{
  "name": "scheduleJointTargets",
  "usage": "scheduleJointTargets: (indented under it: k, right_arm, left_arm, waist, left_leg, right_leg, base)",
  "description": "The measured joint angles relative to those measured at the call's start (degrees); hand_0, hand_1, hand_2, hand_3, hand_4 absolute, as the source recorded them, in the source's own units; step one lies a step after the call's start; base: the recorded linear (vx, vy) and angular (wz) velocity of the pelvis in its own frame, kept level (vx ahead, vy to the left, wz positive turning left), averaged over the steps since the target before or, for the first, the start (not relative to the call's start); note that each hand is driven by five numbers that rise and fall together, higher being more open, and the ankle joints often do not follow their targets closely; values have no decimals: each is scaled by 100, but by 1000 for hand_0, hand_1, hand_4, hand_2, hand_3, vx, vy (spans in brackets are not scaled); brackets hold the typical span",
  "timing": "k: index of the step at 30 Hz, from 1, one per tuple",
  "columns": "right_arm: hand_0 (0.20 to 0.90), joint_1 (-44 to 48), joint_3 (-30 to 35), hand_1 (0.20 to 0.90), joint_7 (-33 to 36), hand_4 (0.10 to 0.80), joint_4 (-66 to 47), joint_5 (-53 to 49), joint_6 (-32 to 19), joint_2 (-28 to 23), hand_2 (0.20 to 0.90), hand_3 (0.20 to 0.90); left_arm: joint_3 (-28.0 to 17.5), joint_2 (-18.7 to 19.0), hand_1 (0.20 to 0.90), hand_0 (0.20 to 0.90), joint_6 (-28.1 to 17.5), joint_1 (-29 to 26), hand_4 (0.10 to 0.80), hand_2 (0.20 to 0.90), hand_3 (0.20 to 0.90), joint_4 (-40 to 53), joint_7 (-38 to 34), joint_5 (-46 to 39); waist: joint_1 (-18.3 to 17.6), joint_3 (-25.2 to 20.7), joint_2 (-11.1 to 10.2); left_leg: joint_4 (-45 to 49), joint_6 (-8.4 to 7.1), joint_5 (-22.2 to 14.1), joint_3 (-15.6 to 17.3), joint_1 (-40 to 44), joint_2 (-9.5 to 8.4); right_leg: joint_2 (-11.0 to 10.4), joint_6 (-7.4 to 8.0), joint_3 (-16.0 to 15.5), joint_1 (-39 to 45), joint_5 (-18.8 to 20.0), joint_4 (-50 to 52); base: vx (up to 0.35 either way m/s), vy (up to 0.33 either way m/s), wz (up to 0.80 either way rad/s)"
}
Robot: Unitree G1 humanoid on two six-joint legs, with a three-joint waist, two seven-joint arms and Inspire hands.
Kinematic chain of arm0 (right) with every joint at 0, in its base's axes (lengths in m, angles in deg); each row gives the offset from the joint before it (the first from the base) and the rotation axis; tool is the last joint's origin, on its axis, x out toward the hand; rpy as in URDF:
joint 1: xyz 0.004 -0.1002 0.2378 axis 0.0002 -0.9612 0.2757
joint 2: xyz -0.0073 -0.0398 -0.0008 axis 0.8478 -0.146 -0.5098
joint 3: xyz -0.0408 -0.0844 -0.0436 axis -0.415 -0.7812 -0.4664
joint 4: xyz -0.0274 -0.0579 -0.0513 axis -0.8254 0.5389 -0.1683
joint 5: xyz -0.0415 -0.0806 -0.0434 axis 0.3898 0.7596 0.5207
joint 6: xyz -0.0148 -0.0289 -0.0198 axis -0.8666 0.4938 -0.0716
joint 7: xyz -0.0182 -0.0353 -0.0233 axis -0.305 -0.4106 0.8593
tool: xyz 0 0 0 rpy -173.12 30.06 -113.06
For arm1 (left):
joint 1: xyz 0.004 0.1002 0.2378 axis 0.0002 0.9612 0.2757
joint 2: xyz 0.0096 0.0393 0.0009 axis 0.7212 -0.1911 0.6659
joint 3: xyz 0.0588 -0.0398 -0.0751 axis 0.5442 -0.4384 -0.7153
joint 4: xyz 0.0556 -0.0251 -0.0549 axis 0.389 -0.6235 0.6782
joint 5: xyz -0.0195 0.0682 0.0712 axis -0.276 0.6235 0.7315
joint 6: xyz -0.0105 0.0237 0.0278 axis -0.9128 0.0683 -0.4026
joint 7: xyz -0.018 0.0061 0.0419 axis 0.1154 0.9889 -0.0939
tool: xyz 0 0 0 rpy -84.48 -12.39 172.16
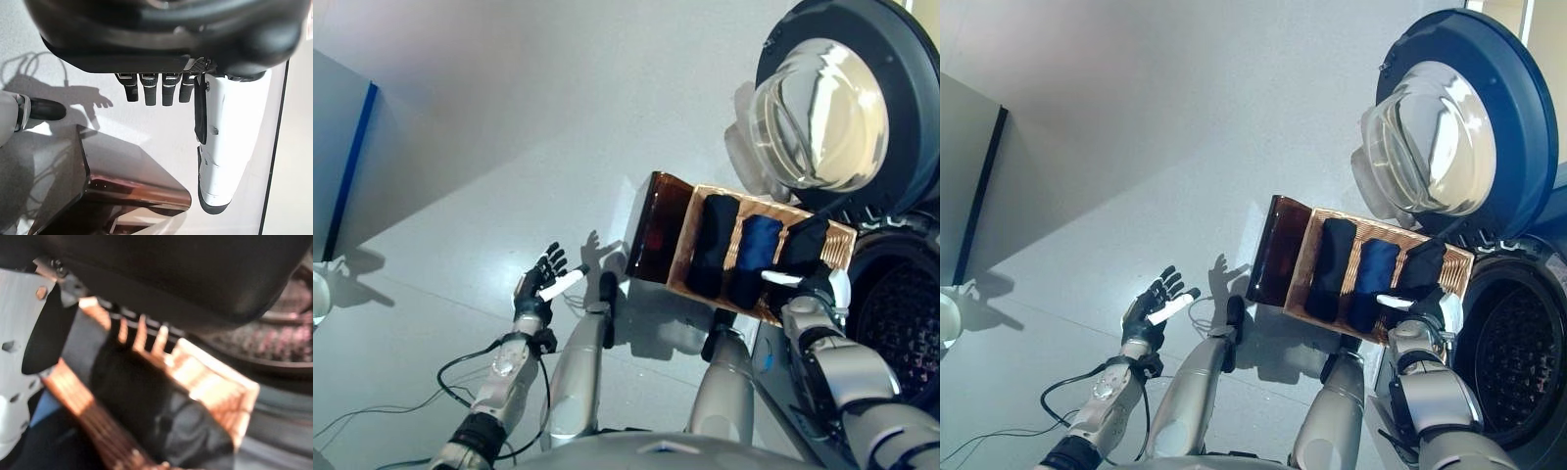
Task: Pick up the clothes and place them into the washing machine
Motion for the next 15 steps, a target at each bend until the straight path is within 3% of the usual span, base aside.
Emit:
scheduleJointTargets:
  k: [9,15]
  right_arm:
    - [900,-10,135,900,-10,800,-32,-13,3,-16,900,900]
    - [900,-16,220,900,-17,800,-59,-67,-15,-24,900,900]
  left_arm:
    - [-12,5,900,900,1,40,800,900,900,31,19,-4]
    - [-34,12,900,900,1,43,800,900,900,45,13,-8]
  waist:
    - [4,-66,32]
    - [4,-64,63]
  left_leg:
    - [163,5,-25,124,-206,6]
    - [647,1,-248,115,-510,17]
  right_leg:
    - [-41,-28,177,-381,-60,276]
    - [-92,-62,353,-797,-375,920]
  base:
    - [-6,-7,-5]
    - [-4,-11,0]
